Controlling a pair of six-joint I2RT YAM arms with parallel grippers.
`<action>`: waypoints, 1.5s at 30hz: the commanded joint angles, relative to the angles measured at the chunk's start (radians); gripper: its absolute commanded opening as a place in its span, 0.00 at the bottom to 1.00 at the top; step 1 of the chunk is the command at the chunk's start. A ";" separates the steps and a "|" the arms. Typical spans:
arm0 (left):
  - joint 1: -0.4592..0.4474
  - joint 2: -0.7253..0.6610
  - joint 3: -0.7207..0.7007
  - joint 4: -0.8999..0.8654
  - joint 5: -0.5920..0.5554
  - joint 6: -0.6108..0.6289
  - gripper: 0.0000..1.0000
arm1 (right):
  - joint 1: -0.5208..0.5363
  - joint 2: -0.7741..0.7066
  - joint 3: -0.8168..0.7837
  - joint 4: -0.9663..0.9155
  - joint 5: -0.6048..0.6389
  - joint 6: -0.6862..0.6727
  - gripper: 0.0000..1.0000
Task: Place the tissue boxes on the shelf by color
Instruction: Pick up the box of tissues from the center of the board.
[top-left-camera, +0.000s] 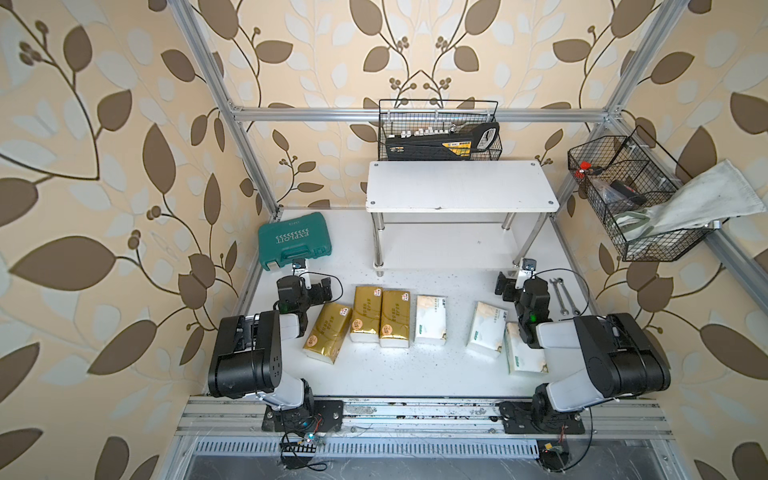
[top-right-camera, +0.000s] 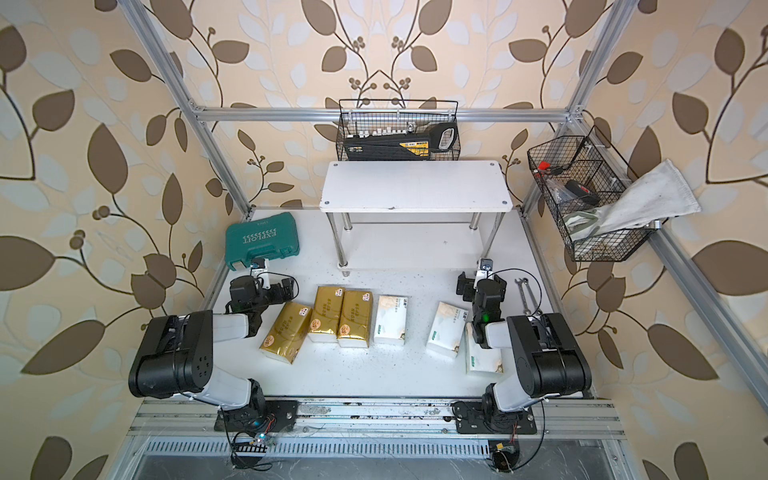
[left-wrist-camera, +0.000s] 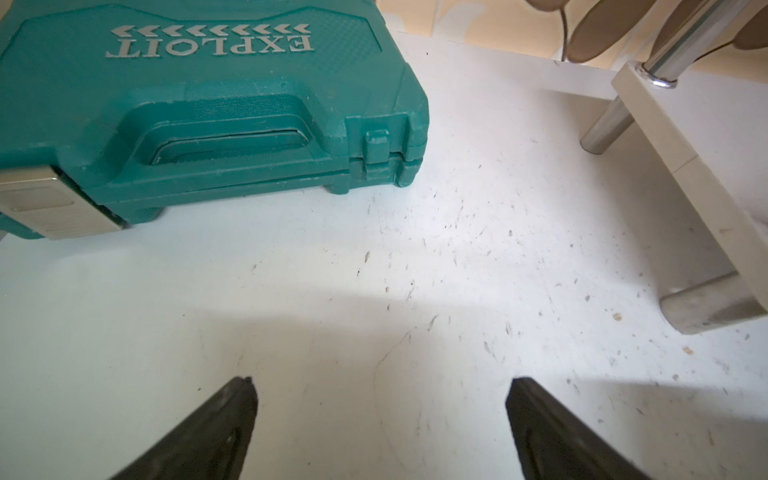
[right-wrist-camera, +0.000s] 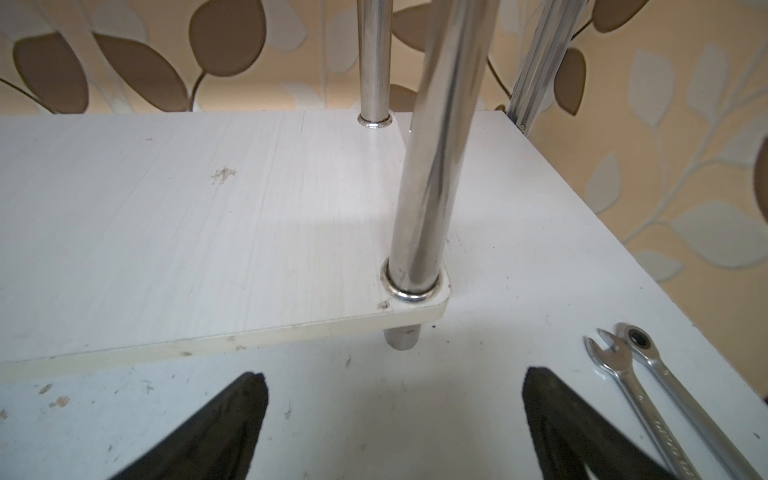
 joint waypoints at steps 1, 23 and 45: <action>-0.014 -0.083 0.092 -0.144 -0.058 0.001 0.99 | 0.016 -0.051 -0.034 0.048 0.020 -0.002 0.99; -0.192 -0.505 0.381 -1.038 -0.175 -0.517 0.99 | 0.081 -0.681 0.328 -1.267 -0.176 0.555 0.99; -0.529 -0.638 0.431 -1.292 -0.002 -0.642 0.99 | 0.848 -0.642 0.430 -1.729 0.020 0.917 0.99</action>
